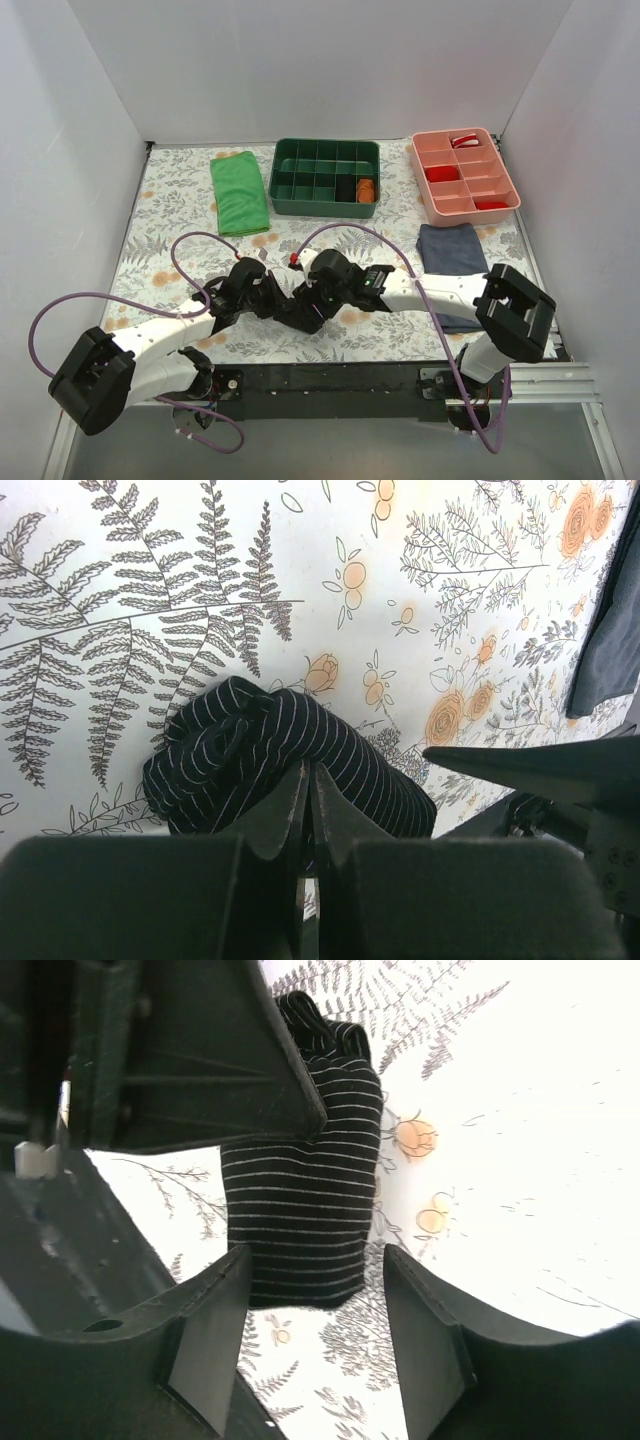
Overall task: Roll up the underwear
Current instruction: Roll the underwear to the center of the board.
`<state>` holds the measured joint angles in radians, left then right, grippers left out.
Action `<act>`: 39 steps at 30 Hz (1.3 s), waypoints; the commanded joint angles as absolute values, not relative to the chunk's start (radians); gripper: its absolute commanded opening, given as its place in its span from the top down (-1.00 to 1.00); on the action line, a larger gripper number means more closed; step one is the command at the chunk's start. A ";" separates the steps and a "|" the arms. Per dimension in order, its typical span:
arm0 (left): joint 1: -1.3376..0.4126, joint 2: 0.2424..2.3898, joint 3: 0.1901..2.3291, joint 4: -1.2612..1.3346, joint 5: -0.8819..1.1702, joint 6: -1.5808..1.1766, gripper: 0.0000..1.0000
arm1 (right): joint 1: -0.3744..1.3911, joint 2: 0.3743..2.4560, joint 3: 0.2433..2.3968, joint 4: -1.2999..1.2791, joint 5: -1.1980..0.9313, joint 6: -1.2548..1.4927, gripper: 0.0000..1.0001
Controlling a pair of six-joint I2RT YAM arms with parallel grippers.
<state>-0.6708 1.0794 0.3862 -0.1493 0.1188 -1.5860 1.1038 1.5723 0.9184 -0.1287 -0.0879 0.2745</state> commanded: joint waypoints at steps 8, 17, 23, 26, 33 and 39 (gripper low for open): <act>-0.678 1.124 0.370 -0.238 0.083 -1.552 1.00 | 1.181 1.497 0.950 -0.158 0.040 0.098 -0.83; -0.678 1.134 0.368 -0.236 0.087 -1.554 1.00 | 1.259 1.554 1.012 -0.173 0.095 0.054 -0.83; -0.678 1.147 0.374 -0.236 0.095 -1.552 1.00 | 1.301 1.630 1.051 -0.164 0.184 0.037 -0.82; -0.678 1.154 0.374 -0.238 0.094 -1.549 1.00 | 1.315 1.652 1.051 -0.160 0.234 0.032 -0.80; -0.678 1.158 0.371 -0.236 0.094 -1.557 1.00 | 1.341 1.674 1.028 -0.143 0.281 0.018 -0.79; -0.678 1.166 0.376 -0.236 0.097 -1.557 1.00 | 1.342 1.684 1.000 -0.103 0.282 0.031 -0.76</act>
